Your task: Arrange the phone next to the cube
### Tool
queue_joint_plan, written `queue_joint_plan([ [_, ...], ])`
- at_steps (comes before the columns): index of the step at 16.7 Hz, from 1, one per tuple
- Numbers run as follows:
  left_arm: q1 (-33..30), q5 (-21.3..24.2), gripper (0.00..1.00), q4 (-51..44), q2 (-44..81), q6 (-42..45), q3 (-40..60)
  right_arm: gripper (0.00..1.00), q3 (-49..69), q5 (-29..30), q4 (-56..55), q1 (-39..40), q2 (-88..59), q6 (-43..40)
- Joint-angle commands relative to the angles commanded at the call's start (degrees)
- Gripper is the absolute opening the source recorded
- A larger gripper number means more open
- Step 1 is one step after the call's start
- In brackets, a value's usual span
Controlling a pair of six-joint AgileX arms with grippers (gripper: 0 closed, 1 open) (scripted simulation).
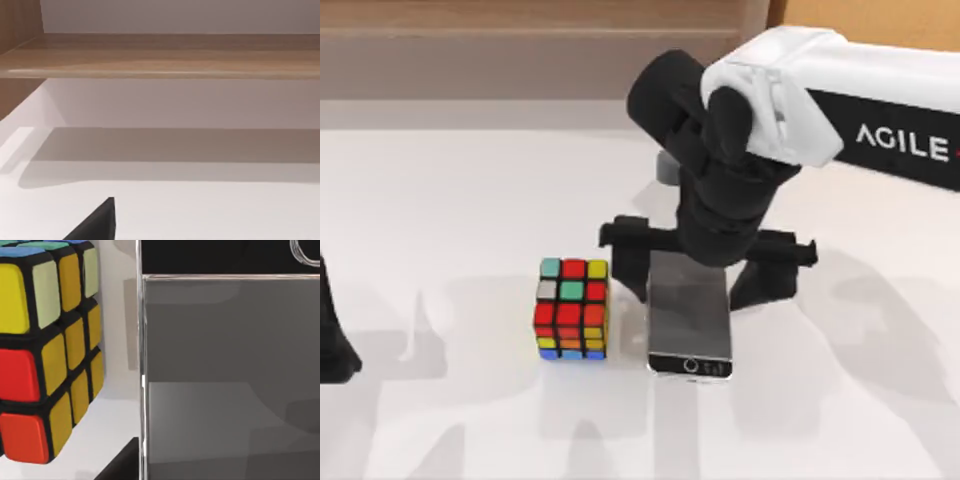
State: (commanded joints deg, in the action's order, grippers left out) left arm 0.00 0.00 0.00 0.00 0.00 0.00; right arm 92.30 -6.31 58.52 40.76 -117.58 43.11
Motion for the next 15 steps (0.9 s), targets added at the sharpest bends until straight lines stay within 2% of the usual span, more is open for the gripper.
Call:
queue_joint_plan([
  [9, 0.0, 0.0, 1.00, 0.0, 0.0, 0.0, 0.0, 0.00, -0.8, 6.7, -1.9, -2.8, -5.7, -3.9],
  [15, 0.0, 0.0, 1.00, 0.0, 0.0, 0.0, 0.0, 0.00, -1.3, 6.9, -1.9, -3.0, -6.3, -4.1],
])
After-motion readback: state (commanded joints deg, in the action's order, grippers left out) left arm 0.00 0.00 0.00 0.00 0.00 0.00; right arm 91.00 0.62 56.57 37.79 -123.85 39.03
